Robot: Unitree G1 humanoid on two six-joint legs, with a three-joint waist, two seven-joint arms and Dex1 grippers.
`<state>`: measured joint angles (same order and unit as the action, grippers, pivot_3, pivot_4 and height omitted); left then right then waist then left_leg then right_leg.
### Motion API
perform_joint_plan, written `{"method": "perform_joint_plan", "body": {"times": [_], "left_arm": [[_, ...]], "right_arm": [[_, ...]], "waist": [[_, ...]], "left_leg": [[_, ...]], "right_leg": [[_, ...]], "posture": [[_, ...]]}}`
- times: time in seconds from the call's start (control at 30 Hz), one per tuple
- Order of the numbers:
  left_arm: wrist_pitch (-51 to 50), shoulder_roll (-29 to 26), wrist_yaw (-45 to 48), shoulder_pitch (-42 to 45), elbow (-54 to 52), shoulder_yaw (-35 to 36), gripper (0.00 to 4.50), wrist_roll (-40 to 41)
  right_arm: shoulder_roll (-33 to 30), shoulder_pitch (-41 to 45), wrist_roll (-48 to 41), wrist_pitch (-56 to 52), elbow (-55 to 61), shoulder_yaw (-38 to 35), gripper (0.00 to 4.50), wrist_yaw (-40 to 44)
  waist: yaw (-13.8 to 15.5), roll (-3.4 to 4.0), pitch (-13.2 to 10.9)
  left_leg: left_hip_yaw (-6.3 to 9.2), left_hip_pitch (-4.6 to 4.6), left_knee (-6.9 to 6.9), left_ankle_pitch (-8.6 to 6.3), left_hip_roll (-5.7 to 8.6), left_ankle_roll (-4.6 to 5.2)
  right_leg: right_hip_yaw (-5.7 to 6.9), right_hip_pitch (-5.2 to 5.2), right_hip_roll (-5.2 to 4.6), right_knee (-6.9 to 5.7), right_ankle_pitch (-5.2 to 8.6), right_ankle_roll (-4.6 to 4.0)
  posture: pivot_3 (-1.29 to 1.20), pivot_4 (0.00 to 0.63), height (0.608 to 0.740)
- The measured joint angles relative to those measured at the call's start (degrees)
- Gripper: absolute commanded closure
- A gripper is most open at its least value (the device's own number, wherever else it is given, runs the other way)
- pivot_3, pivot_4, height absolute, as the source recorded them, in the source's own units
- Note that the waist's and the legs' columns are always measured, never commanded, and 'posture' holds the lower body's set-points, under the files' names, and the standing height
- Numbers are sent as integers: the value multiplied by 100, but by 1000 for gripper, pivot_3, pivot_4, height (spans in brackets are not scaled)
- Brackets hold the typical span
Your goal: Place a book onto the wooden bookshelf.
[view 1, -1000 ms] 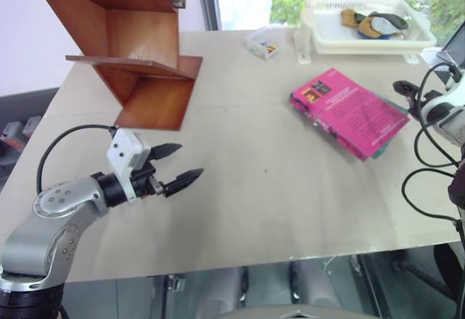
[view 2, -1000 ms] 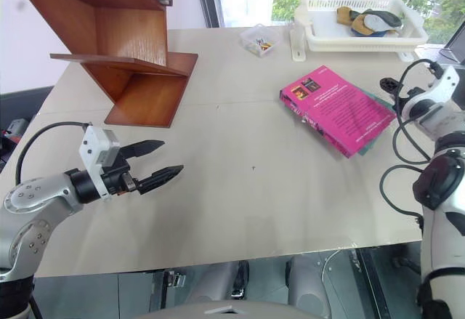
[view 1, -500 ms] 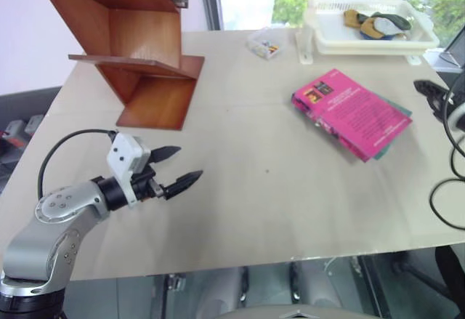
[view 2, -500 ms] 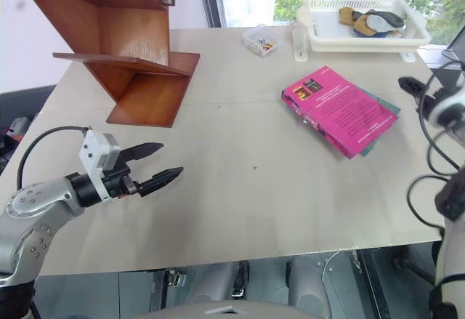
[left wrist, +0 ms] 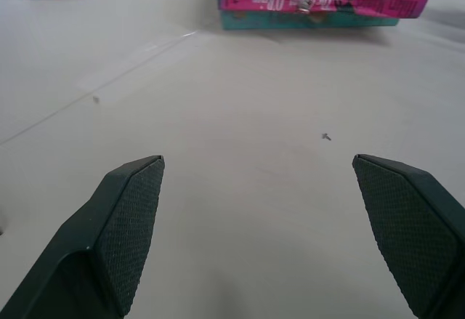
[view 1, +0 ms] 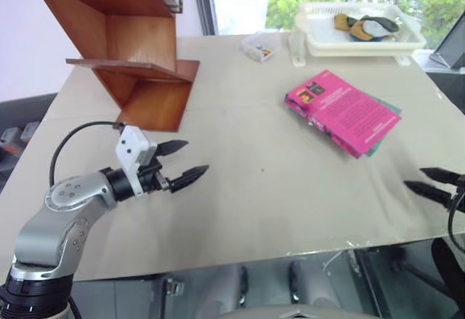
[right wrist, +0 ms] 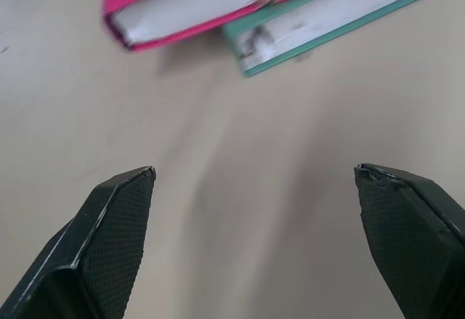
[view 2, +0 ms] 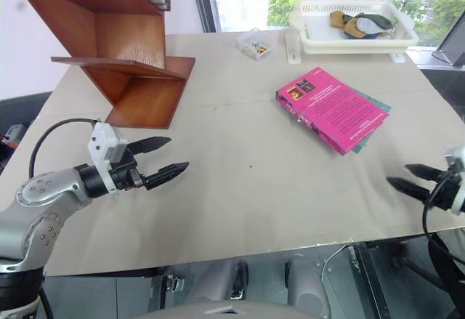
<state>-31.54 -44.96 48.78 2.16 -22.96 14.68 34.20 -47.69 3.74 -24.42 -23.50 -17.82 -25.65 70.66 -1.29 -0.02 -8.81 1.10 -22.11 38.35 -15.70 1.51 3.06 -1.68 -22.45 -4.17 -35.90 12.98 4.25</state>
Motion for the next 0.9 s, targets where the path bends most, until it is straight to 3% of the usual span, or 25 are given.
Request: {"method": "perform_joint_plan", "body": {"times": [0.17,0.4,0.9], "left_arm": [[57,-2,43,94,116,-73,72,-69],[63,0,3,-48,97,-37,72,-86],[72,2,-34,0,93,-38,72,-138]], "right_arm": [[336,574,784,1701,-982,743,0,-399],[685,1616,1016,2531,-2368,880,0,-960],[1252,1952,709,2629,-2203,1375,0,4]], "waist": [[16,-18,-10],[51,-30,-14],[29,-28,-14]], "left_leg": [[-13,36,0,0,-8,0],[7,23,-9,-1,-13,-6],[20,16,-18,-4,-12,-10]], "right_leg": [[-9,30,7,2,12,-23],[6,22,-20,6,-2,-11],[-6,14,-33,7,-5,-15]], "posture": [[0,150,740],[0,150,740],[0,150,740]]}}
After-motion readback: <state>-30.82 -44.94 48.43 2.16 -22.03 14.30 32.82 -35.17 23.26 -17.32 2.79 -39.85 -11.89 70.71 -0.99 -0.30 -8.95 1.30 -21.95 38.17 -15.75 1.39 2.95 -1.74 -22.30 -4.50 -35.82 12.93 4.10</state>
